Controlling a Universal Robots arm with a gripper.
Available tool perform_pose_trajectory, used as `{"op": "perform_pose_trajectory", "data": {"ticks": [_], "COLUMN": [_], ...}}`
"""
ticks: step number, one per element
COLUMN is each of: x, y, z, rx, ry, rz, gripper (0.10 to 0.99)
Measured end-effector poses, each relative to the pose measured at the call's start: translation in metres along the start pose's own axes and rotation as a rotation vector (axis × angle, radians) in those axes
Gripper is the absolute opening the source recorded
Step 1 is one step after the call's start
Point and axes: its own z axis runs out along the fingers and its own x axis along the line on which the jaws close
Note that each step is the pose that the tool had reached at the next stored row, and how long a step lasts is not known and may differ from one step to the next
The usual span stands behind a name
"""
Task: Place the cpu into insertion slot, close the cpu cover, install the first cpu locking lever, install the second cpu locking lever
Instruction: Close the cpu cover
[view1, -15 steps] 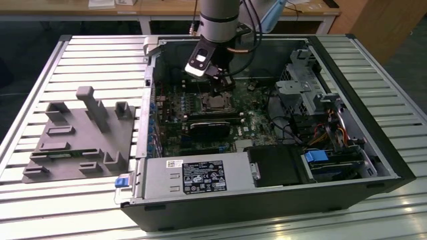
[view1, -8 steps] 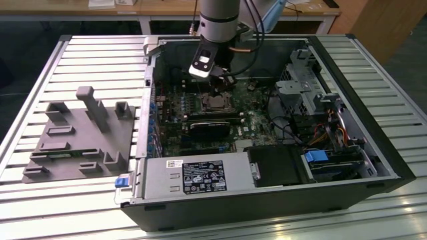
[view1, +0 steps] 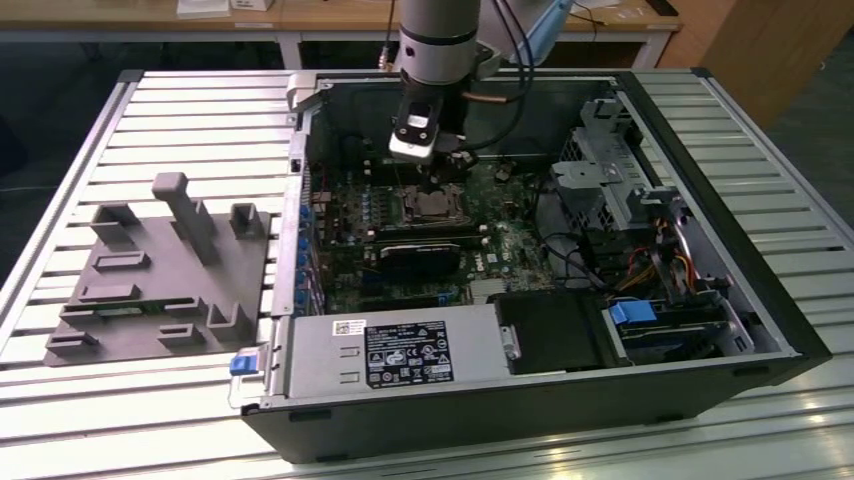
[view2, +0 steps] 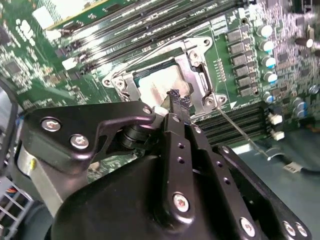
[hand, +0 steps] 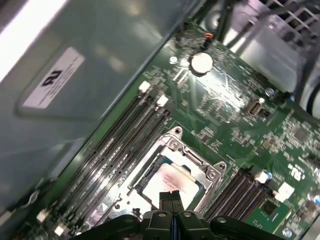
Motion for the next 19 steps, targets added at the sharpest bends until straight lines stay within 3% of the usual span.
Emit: {"op": "perform_pose_trajectory", "data": {"ticks": [19], "x": [0.0000], "y": [0.0000], "z": [0.0002], "rx": [-0.004], "ry": [0.0080], "rz": [-0.345], "gripper": [0.102]}}
